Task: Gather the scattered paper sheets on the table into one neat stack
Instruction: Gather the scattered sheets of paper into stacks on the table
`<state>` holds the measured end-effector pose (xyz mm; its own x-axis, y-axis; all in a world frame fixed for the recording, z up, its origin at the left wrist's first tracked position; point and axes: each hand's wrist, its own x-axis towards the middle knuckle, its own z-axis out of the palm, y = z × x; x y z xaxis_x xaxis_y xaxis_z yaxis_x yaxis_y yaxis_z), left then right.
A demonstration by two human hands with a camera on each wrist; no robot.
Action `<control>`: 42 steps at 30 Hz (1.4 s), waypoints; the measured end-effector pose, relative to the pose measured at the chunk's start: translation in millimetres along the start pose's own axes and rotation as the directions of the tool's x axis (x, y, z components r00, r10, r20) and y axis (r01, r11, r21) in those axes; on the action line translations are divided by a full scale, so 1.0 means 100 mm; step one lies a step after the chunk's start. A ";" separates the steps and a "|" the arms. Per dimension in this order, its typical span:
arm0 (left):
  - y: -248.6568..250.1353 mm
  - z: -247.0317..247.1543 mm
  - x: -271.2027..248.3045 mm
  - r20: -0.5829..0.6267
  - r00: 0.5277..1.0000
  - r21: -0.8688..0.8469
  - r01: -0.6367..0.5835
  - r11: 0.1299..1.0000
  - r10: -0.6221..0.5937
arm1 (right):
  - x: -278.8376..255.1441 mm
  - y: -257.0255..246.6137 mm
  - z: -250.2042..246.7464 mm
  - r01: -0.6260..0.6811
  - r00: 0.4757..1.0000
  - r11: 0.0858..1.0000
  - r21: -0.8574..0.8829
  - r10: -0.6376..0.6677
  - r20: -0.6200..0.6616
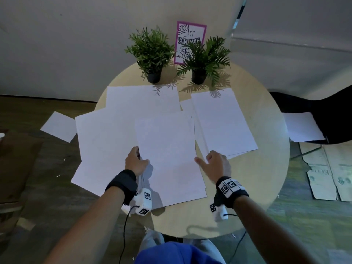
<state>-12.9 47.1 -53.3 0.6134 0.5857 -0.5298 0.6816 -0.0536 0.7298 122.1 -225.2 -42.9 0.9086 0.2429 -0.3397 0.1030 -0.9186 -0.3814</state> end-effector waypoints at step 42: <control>-0.03 0.00 0.08 -0.005 0.997 -0.029 0.073 0.997 -0.073 | 0.30 0.83 -0.58 -0.196 0.980 0.627 0.754 0.155 0.126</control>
<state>-10.1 52.2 -59.9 0.5600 0.5921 -0.5795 0.7124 0.0129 0.7017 181.2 -312.3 -34.5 0.8553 0.1349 -0.5002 -0.4186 -0.3891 -0.8206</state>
